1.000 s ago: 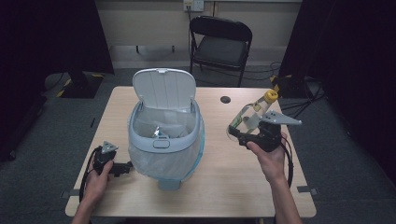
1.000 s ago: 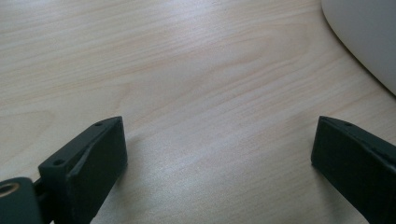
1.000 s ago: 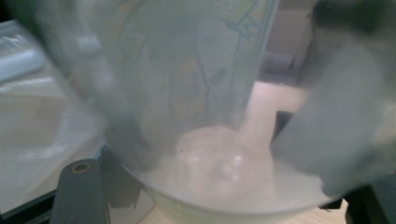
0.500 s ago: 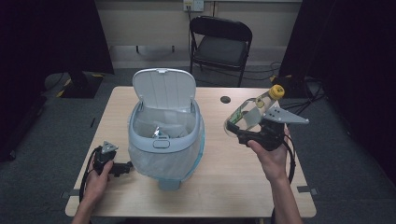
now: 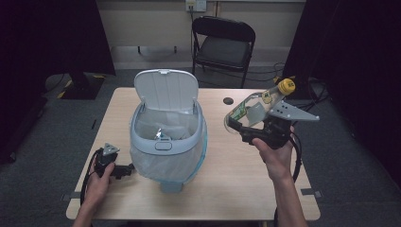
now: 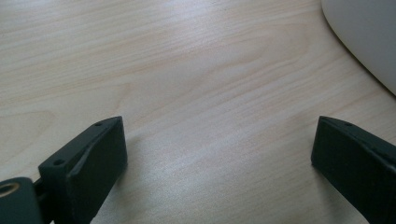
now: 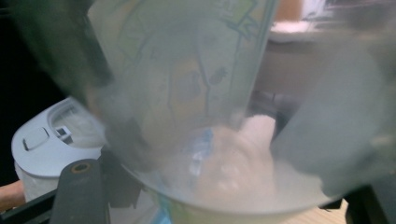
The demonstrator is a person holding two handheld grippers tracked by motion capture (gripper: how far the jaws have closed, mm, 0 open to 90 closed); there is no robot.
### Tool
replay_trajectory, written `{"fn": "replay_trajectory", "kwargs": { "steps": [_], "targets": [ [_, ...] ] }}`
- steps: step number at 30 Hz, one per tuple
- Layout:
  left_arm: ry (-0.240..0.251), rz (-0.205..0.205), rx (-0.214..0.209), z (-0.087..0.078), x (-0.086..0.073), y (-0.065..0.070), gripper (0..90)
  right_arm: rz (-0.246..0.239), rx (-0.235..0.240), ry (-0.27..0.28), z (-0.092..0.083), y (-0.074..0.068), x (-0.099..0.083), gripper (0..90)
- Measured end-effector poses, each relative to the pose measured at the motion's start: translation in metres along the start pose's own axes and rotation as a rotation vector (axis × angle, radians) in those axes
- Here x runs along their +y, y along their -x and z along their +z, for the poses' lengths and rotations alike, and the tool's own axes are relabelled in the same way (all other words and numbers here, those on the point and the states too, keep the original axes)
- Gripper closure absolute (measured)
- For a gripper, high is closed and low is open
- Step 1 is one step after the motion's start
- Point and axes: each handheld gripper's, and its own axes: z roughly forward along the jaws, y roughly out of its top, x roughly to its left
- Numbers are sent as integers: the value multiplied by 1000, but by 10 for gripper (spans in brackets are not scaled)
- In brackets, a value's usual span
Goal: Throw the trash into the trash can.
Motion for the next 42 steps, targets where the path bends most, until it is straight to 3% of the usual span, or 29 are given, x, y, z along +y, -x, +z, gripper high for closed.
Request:
{"fn": "replay_trajectory", "kwargs": {
  "steps": [25, 42],
  "targets": [
    [0, -1, 0, 0, 0, 0, 32, -40, 154, 67, 27, -33, 37, 274],
    [0, -1, 0, 0, 0, 0, 32, -73, 259, 33, 70, -63, 47, 274]
  ]
}}
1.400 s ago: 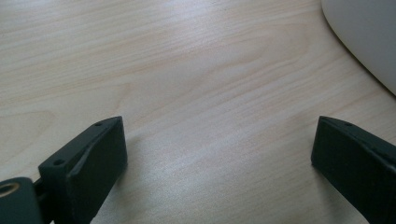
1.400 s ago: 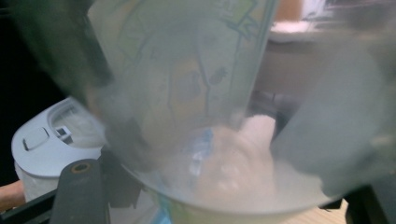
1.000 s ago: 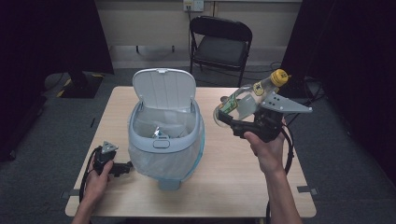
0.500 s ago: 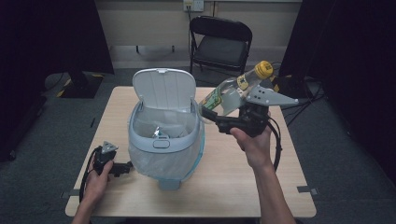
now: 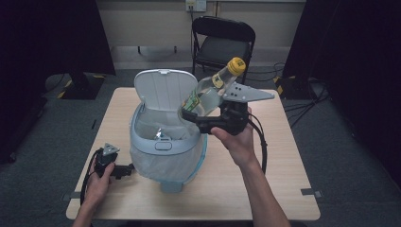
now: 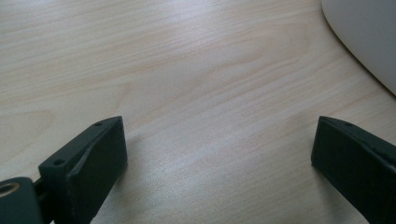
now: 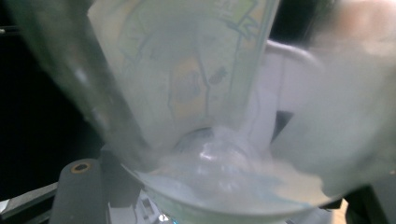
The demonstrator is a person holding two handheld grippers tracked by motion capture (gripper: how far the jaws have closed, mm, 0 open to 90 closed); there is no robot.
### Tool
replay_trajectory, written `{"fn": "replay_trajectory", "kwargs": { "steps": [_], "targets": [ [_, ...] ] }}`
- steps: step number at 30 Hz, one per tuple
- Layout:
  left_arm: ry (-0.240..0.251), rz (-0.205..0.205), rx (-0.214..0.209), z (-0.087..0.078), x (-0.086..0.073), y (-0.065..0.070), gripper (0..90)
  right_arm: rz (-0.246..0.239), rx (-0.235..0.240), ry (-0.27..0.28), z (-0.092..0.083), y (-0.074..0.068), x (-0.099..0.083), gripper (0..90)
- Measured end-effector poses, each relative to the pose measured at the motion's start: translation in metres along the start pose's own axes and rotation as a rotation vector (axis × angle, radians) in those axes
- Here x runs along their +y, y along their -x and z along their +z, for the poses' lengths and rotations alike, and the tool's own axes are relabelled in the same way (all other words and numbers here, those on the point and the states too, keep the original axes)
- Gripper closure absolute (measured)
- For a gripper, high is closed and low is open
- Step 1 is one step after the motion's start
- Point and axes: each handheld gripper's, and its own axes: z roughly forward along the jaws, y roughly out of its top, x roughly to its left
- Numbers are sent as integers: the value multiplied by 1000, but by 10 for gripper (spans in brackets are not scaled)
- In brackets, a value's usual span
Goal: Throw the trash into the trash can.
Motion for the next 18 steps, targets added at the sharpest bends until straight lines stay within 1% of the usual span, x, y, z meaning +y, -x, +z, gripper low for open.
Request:
{"fn": "replay_trajectory", "kwargs": {
  "steps": [5, 10, 12, 15, 18],
  "targets": [
    [0, 0, 0, 0, 0, 0, 32, -5, 32, -12, 15, -3, 2, 274],
    [0, 0, 0, 0, 0, 0, 32, -18, 53, -45, 30, -4, 1, 274],
    [1, 0, -2, 0, 0, 0, 32, -12, 63, -52, 35, -4, -1, 274],
    [0, 0, 0, 0, 0, 0, 32, -12, 67, -58, 41, -4, -2, 274],
    [0, 0, 0, 0, 0, 0, 32, -10, 75, -81, 48, -5, -2, 273]
  ]
}}
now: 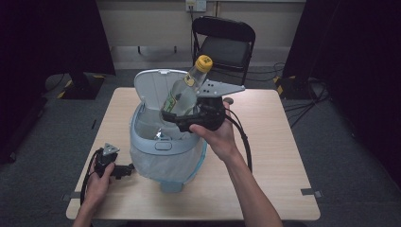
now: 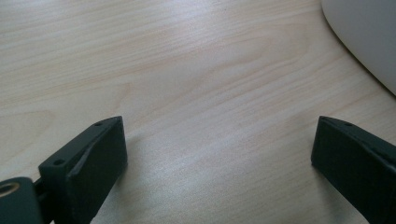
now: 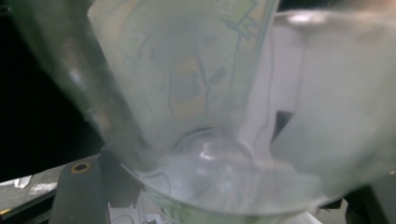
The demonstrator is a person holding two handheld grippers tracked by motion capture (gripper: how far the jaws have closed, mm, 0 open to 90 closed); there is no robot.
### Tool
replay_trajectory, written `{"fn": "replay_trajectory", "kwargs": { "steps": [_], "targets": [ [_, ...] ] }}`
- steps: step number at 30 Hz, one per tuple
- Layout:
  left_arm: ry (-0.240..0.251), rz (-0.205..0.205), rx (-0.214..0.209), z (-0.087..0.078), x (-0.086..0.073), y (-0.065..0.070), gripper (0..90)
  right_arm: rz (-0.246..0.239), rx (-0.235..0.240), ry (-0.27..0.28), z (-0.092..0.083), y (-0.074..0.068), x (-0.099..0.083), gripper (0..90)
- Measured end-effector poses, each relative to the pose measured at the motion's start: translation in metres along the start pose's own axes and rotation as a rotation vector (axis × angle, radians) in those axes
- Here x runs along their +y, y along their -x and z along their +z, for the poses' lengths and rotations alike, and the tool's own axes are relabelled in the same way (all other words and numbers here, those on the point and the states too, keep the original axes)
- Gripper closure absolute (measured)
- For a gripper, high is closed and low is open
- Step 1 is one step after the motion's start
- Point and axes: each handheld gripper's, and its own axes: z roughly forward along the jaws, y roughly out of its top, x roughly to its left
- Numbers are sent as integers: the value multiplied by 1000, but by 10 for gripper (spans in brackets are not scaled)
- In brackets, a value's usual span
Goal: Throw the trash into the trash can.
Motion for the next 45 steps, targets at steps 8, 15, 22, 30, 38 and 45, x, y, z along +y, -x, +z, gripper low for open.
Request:
{"fn": "replay_trajectory", "kwargs": {
  "steps": [8, 15, 22, 30, 38, 45],
  "targets": [
    [0, 1, 0, 0, 0, 0, 32, -1, 23, -84, 20, 0, -3, 273],
    [0, 1, 0, 0, 0, 0, 32, 3, 19, -170, 32, 1, -5, 273],
    [1, 0, -2, 0, 0, 0, 31, 4, 24, -228, 36, 5, -4, 272],
    [0, 1, 1, 0, 0, 0, 32, -4, 31, -264, 40, 6, -5, 272],
    [0, 1, 0, 0, 0, 0, 32, -9, 42, -277, 40, 3, -3, 272],
    [0, 1, 1, 0, 0, 0, 32, -17, 39, -281, 43, 1, -1, 273]
  ]
}}
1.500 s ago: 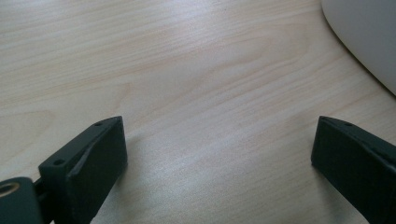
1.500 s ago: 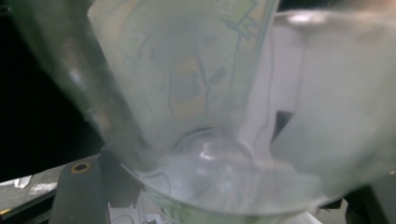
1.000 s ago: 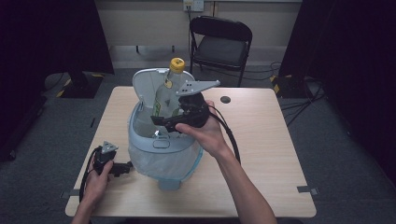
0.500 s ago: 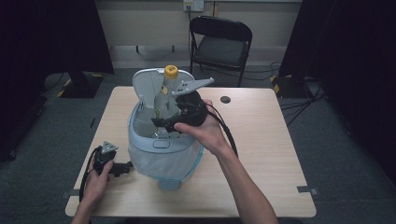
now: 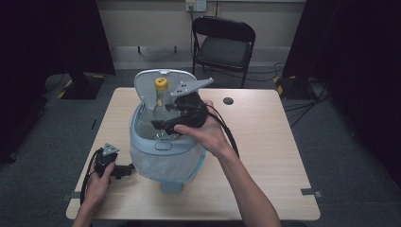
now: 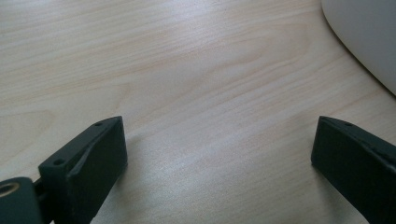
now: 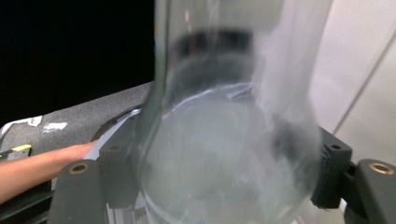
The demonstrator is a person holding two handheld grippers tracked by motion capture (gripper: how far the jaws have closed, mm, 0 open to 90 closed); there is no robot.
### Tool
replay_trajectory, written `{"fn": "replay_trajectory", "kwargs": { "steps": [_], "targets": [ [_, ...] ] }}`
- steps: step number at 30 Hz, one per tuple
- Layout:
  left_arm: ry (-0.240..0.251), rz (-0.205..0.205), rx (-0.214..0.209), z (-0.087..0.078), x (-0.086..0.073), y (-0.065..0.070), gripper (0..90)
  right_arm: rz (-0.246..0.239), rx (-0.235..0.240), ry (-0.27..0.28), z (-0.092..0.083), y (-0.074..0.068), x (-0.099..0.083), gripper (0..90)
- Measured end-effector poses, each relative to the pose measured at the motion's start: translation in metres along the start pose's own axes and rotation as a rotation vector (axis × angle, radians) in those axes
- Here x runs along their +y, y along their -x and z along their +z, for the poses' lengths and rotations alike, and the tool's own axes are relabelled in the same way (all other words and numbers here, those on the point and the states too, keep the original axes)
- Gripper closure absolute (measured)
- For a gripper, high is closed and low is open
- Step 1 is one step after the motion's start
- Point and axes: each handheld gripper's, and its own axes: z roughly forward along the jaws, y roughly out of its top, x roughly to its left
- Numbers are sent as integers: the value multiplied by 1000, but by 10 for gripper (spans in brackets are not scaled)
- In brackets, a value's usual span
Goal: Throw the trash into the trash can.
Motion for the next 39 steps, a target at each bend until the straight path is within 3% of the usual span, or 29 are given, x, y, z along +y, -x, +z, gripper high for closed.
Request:
{"fn": "replay_trajectory", "kwargs": {
  "steps": [6, 8, 9, 11, 15, 24, 30, 33, 39],
  "targets": [
    [0, 0, 0, 0, 0, 0, 32, 5, -5, -5, 2, 2, -1, 288],
    [0, 0, 0, 0, 0, 0, 32, 9, 7, 43, -2, 2, -1, 520],
    [0, 0, -2, 0, 0, 0, 32, 13, 41, 78, -7, 3, 1, 487],
    [1, -1, -5, 0, 0, 0, 24, 7, 20, 106, -14, 1, 5, 482],
    [-7, 0, -8, 1, 0, 0, 10, -3, 17, 100, -19, -1, 5, 482],
    [-8, -1, -7, 1, 0, 0, 3, 26, 12, 99, -19, 7, -9, 475],
    [-8, -1, -7, 1, 0, 0, 4, 44, 3, 101, -24, 14, -17, 421],
    [-8, -1, -8, 1, 0, 0, 4, 57, -25, 104, -27, 18, -20, 341],
    [-8, -1, -7, 1, 0, 0, 4, 83, -92, 127, -36, 27, -27, 286]
  ]
}}
